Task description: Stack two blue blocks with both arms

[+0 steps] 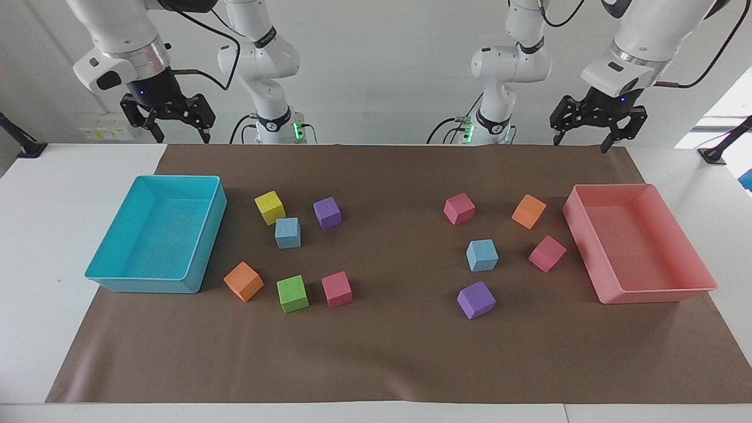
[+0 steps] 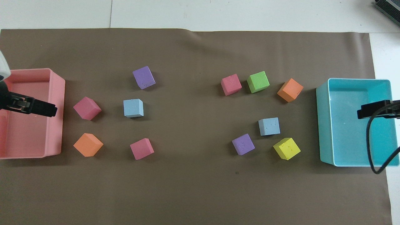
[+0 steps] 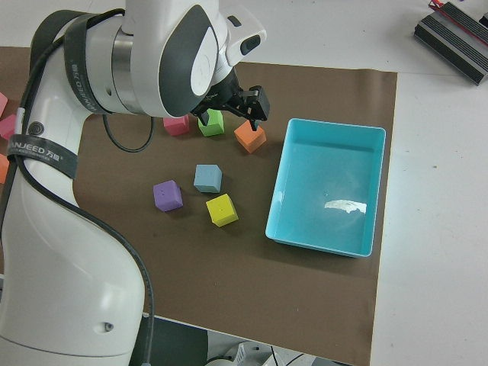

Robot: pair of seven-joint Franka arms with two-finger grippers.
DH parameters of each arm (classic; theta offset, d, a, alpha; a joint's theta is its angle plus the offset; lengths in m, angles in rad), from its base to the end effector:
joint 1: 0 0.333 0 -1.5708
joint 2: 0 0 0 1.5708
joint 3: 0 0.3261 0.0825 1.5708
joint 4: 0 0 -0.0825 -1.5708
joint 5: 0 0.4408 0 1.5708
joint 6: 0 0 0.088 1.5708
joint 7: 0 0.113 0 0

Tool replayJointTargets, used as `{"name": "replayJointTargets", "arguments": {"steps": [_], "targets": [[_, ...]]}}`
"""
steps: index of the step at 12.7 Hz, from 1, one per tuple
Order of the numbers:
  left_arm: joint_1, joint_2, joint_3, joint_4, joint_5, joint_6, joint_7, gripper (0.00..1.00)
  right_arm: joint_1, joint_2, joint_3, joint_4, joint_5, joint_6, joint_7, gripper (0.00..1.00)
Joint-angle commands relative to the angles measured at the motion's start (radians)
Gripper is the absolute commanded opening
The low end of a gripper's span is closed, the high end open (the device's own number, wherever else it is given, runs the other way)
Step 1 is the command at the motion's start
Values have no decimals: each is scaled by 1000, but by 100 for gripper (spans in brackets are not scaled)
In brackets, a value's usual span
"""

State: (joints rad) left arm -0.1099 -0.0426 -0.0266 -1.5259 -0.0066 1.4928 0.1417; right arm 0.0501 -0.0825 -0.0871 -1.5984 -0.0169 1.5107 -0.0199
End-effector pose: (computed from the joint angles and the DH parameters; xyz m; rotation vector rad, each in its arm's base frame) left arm 0.5839 -0.0814 0.6709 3.1057 -0.4356 0.0149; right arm 0.5779 -0.0255 0.6577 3.1319 -0.0278 -0.0091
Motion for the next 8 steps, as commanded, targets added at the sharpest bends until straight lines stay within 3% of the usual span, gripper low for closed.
{"name": "replayJointTargets", "arguments": {"steps": [1, 8], "targets": [[9, -13, -6, -8, 0, -5, 1, 100, -1, -26, 3, -32, 0, 17, -5, 100], [12, -13, -6, -8, 0, 3, 1, 100, -1, -26, 3, -32, -2, 17, -5, 100]]}}
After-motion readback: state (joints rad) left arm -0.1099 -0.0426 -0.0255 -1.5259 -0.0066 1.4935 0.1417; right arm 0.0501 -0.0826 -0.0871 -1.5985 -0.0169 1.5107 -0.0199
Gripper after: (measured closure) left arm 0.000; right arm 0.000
